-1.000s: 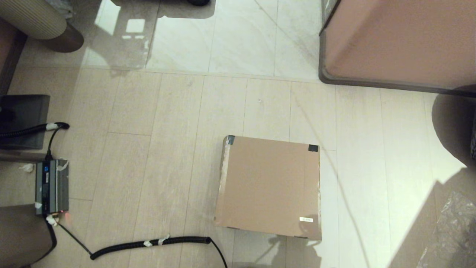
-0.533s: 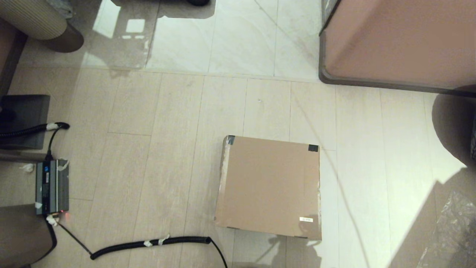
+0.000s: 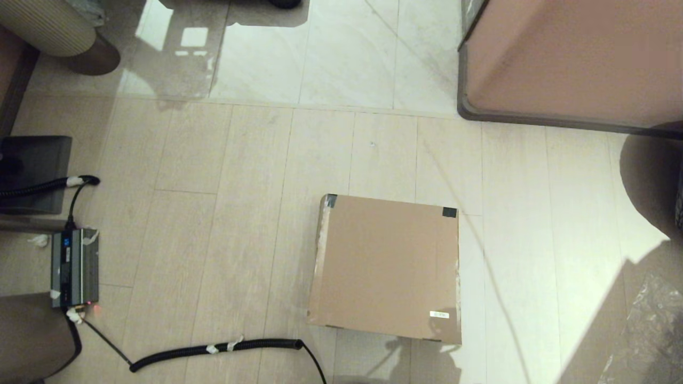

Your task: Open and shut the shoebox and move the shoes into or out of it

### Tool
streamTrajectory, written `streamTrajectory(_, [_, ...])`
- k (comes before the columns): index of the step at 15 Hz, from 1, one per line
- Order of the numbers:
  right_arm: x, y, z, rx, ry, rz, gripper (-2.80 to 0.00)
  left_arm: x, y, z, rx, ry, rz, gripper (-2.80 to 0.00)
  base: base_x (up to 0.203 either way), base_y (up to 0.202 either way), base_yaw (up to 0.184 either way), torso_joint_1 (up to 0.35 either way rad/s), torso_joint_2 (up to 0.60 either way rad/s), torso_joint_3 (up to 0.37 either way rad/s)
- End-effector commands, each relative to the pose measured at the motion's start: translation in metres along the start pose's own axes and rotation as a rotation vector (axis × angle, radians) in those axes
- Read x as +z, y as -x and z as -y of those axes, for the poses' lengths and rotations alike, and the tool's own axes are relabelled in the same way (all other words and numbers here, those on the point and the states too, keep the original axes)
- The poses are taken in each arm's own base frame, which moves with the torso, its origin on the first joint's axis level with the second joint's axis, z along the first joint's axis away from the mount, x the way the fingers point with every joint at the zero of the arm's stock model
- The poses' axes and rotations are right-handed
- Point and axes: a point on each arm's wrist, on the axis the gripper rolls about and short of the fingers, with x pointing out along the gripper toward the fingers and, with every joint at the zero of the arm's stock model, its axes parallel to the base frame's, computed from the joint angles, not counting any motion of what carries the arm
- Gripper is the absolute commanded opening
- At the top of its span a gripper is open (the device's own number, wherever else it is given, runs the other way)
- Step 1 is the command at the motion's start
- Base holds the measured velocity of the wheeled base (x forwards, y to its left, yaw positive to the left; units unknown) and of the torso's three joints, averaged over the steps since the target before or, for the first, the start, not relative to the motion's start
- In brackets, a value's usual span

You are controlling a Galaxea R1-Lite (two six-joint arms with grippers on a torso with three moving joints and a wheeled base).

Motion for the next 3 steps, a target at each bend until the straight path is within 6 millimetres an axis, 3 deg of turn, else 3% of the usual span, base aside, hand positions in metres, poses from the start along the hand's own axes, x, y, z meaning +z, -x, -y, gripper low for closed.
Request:
streamTrajectory(1, [-0.0001, -0.0001, 0.0000, 0.000, -0.004, -0.003, -2.80, -0.0002, 0.0000, 0.0000, 0.001, 0.007, -0.002, -2.80, 0.000, 0.000, 0.000, 0.000, 0.00, 0.000])
streamTrajectory(3, [0.0002, 0.0001, 0.0000, 0.000, -0.010, -0.002, -2.80, -0.0002, 0.0000, 0.0000, -0.001, 0.007, -0.002, -2.80, 0.000, 0.000, 0.000, 0.000, 0.00, 0.000])
